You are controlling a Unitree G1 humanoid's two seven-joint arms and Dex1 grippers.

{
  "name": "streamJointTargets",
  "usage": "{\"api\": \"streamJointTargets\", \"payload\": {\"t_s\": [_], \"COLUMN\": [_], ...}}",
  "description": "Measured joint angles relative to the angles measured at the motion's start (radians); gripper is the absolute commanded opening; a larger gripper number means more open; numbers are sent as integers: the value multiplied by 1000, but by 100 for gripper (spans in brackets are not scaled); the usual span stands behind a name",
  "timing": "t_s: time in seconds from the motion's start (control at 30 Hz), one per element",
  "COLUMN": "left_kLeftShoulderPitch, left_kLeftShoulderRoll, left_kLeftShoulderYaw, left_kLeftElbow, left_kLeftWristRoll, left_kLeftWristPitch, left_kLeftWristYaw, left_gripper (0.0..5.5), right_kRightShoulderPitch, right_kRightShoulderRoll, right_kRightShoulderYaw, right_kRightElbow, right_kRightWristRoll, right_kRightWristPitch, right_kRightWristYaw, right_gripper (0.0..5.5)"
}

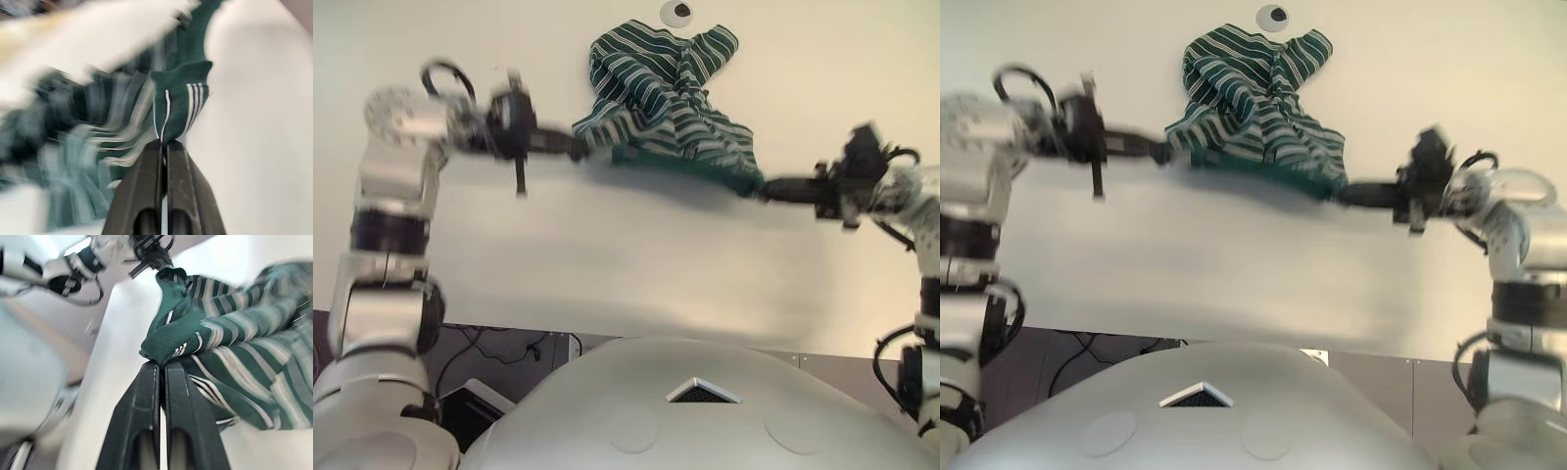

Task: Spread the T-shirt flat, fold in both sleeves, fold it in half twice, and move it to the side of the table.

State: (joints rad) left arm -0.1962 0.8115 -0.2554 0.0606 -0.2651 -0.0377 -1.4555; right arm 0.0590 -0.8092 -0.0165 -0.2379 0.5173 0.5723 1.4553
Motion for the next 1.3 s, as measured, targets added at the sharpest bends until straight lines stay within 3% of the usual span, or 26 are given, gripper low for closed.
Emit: {"api": "streamJointTargets", "payload": {"t_s": [0.13, 0.33, 0.43, 0.6, 0.67, 0.73, 0.83, 1.07, 1.2, 1.3], "left_kLeftShoulderPitch": [247, 279, 294, 294, 289, 217, -34, -420, -522, -549], "left_kLeftShoulderRoll": [169, 198, 194, 222, 249, 234, 61, -432, -580, -591], "left_kLeftShoulderYaw": [-51, -47, -48, -52, -34, 15, 68, -41, -45, -4], "left_kLeftElbow": [-306, -306, -320, -386, -447, -430, -229, 540, 957, 1092], "left_kLeftWristRoll": [88, 129, 128, 63, -42, -162, -210, 132, 248, 268], "left_kLeftWristPitch": [-24, -45, -7, 110, 212, 292, 341, 75, -66, -128], "left_kLeftWristYaw": [-35, 0, 37, -6, -57, -74, 33, 548, 796, 881], "left_gripper": [4, 4, 54, 105, 105, 105, 105, 105, 105, 105], "right_kRightShoulderPitch": [173, 211, 219, 137, 47, -90, -296, -519, -606, -622], "right_kRightShoulderRoll": [-120, -170, -189, -191, -179, -88, 107, 379, 448, 435], "right_kRightShoulderYaw": [83, 110, 113, 35, -11, -12, 70, 187, 247, 254], "right_kRightElbow": [-275, -368, -405, -388, -310, -160, 101, 639, 907, 997], "right_kRightWristRoll": [-105, -135, -97, 73, 121, 59, -112, -377, -490, -542], "right_kRightWristPitch": [-4, 91, 118, 198, 207, 136, -24, -292, -428, -505], "right_kRightWristYaw": [-65, -176, -188, -153, -161, -269, -475, -780, -842, -863], "right_gripper": [0, 0, 61, 158, 158, 158, 158, 158, 158, 158]}}
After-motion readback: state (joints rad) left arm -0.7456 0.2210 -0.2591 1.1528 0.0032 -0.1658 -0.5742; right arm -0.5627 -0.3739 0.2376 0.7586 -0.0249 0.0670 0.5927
